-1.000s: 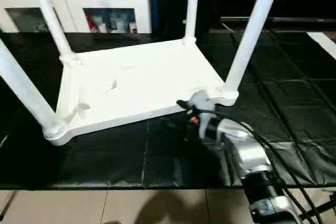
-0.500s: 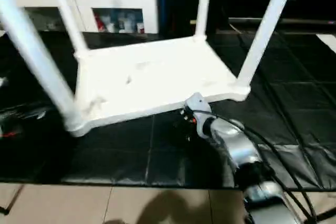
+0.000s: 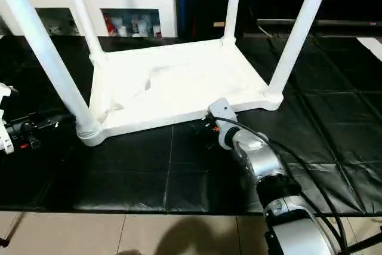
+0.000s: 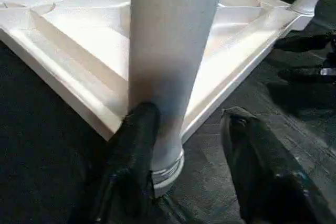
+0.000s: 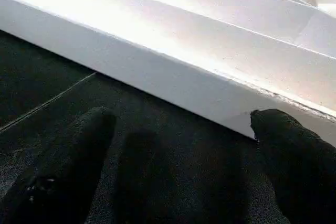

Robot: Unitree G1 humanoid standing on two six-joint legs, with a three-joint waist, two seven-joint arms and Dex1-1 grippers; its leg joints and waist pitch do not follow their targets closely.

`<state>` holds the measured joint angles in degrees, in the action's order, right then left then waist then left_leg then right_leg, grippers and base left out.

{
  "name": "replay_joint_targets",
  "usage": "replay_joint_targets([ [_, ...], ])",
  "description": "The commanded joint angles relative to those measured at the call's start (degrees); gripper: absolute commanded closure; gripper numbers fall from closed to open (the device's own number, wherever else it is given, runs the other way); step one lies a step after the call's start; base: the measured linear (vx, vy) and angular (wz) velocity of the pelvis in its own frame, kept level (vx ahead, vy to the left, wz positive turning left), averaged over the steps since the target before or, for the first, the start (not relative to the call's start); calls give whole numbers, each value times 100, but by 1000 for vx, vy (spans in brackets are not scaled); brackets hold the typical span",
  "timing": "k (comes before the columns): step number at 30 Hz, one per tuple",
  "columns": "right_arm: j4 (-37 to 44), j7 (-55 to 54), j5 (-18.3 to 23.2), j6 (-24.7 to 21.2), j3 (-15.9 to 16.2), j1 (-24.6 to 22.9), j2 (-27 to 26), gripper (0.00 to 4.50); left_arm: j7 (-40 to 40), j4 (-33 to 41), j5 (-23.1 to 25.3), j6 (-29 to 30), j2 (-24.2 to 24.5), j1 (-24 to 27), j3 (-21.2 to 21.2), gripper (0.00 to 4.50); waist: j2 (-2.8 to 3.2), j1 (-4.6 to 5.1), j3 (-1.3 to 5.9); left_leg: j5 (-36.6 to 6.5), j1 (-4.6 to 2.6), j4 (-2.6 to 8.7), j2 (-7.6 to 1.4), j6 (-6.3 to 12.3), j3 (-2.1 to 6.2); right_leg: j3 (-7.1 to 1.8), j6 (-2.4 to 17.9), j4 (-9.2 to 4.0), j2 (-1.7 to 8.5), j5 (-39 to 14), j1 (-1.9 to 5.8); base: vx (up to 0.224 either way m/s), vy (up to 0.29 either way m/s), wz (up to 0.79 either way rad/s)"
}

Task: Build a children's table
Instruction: Rotate table base

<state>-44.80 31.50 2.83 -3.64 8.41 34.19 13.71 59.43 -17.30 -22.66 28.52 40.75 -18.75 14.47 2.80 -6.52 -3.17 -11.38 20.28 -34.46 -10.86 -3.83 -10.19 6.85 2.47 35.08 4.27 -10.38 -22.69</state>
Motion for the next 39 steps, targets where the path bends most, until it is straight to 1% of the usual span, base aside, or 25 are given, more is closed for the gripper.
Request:
replay_joint_targets([
  [1, -26, 87, 71, 37, -90, 125, 22, 0, -3, -86, 18, -85, -11, -98, 7, 194, 90, 6, 384, -1314, -32, 433, -259, 85, 128, -392, 1001, -417, 474, -1434, 289, 0, 0, 0],
  [3, -93, 111, 46, 83, -91, 130, 46, 0, -17, -150, 41, -137, -5, -148, -3, 174, 106, 6, 395, -1247, -31, 426, -261, 84, 128, -394, 1046, -401, 473, -1313, 291, 0, 0, 0],
  [4, -113, 112, 43, 99, -94, 135, 47, 0, -23, -173, 50, -162, -2, -160, -7, 166, 94, 11, 396, -1219, -20, 418, -253, 99, 122, -394, 1060, -399, 473, -1251, 296, 0, 0, 0],
  [6, -173, 126, 36, 152, -120, 149, 49, 0, 37, -280, 52, -251, 4, -226, -29, 154, 114, 6, 401, -1207, -27, 415, -257, 103, 124, -390, 1074, -391, 472, -1217, 292, 0, 0, 0],
  [7, -177, 128, 35, 156, -123, 150, 49, 0, 47, -288, 51, -258, 5, -231, -33, 154, 106, 8, 401, -1196, -24, 416, -255, 111, 120, -390, 1083, -396, 469, -1192, 290, 0, 0, 0],
  [8, -184, 134, 32, 161, -130, 151, 49, 0, 87, -304, 34, -252, 10, -247, -45, 131, 126, 3, 407, -1159, -19, 409, -256, 109, 124, -391, 1111, -378, 472, -1098, 296, 0, 0, 0],
  [9, -179, 141, 35, 162, -137, 147, 50, 0, 116, -318, 28, -256, 16, -259, -59, 124, 113, 8, 405, -1155, -21, 409, -261, 117, 119, -389, 1131, -377, 469, -1040, 294, 0, 0, 0],
  [12, -153, 246, 97, 207, -197, 134, 29, 0, 121, -408, 44, -313, 24, -313, -94, 117, 112, 13, 406, -1167, -17, 408, -257, 124, 117, -386, 1149, -370, 465, -1017, 297, 0, 0, 0],
  [13, -94, 399, 154, 254, -213, 113, 26, 0, 55, -500, 101, -399, 19, -363, -107, 98, 114, 13, 408, -1198, -20, 407, -259, 136, 116, -386, 1149, -376, 468, -1024, 299, 0, 0, 0],
  [14, -82, 426, 164, 259, -214, 110, 26, 0, 41, -518, 111, -411, 17, -373, -109, 98, 115, 8, 406, -1209, -18, 407, -259, 146, 117, -386, 1150, -376, 468, -1034, 299, 0, 0, 0],
  [19, 77, 1062, 450, 291, -301, 32, 12, 0, 184, -666, 61, -503, -49, -523, -165, 54, 102, -13, 397, -1227, -22, 413, -281, 177, 122, -390, 1141, -383, 482, -1145, 297, 0, 0, 0],
  [20, 71, 1137, 478, 286, -312, 31, 12, 0, 207, -703, 30, -501, -86, -573, -162, 54, 69, -16, 401, -1217, -29, 413, -284, 180, 116, -393, 1147, -390, 485, -1151, 296, 0, 0, 0],
  [21, 65, 1185, 494, 285, -318, 30, 13, 0, 226, -728, 7, -498, -111, -608, -162, 45, 81, -17, 400, -1196, -21, 407, -276, 189, 112, -393, 1163, -380, 484, -1145, 300, 0, 0, 0],
  [22, 3, 1367, 529, 332, -328, 42, 20, 0, 362, -853, -123, -453, -215, -774, -180, 37, 58, -43, 408, -1075, -22, 395, -265, 209, 103, -393, 1173, -379, 482, -1109, 295, 0, 0, 0],
  [23, -7, 1382, 531, 338, -328, 45, 21, 0, 379, -865, -138, -445, -225, -792, -183, 37, 63, -47, 409, -1052, -16, 396, -269, 215, 105, -394, 1180, -378, 490, -1104, 299, 0, 0, 0],
  [24, -123, 1413, 547, 347, -346, 94, 14, 0, 549, -984, -306, -289, -317, -955, -197, 37, 54, -50, 414, -990, -8, 391, -266, 215, 103, -393, 1189, -366, 491, -1059, 304, 0, 0, 0],
  [25, -222, 1407, 539, 340, -358, 140, 8, 0, 609, -1149, -321, -285, -367, -1077, -217, 37, 56, -56, 420, -965, -14, 388, -269, 214, 103, -394, 1201, -363, 498, -1042, 304, 0, 0, 0],
  [27, -428, 1355, 460, 335, -341, 237, 6, 0, 724, -1540, -284, -369, -463, -1333, -265, 37, 31, -72, 427, -828, -9, 374, -249, 265, 93, -390, 1215, -368, 485, -988, 294, 0, 0, 0],
  [29, -498, 1328, 429, 331, -332, 268, 4, 0, 774, -1666, -273, -391, -492, -1422, -277, 37, 38, -93, 434, -784, 3, 368, -265, 256, 103, -390, 1217, -346, 506, -945, 309, 0, 0, 0],
  [33, -661, 1276, 362, 317, -311, 343, -14, 0, 1092, -1785, -462, -154, -541, -1629, -263, 37, 52, -105, 444, -723, 1, 363, -283, 257, 103, -387, 1258, -325, 515, -808, 301, 0, 0, 0],
  [34, -712, 1302, 348, 329, -318, 368, -34, 0, 1439, -1654, -625, 135, -503, -1658, -323, 37, 46, -104, 444, -713, 7, 363, -281, 263, 99, -389, 1270, -326, 514, -778, 304, 0, 0, 0],
  [35, -729, 1314, 352, 336, -326, 376, -44, 0, 1562, -1597, -678, 236, -476, -1653, -357, 37, 65, -113, 453, -684, -2, 358, -283, 257, 99, -389, 1292, -308, 515, -729, 301, 0, 0, 0],
  [36, -801, 1372, 390, 373, -368, 414, -86, 0, 2006, -1390, -857, 599, -352, -1621, -512, 37, 89, -126, 452, -677, 1, 356, -288, 274, 99, -389, 1344, -299, 518, -698, 290, 0, 0, 0],
  [38, -909, 1377, 384, 422, -381, 465, -111, 0, 2264, -1147, -969, 826, -271, -1563, -640, 37, 74, -125, 455, -696, 6, 364, -304, 263, 102, -390, 1403, -287, 523, -625, 296, 0, 0, 0],
  [39, -919, 1375, 382, 426, -380, 469, -113, 0, 2277, -1125, -976, 840, -266, -1557, -650, 37, 74, -120, 440, -714, 13, 365, -297, 271, 99, -389, 1426, -294, 516, -614, 293, 0, 0, 0],
])
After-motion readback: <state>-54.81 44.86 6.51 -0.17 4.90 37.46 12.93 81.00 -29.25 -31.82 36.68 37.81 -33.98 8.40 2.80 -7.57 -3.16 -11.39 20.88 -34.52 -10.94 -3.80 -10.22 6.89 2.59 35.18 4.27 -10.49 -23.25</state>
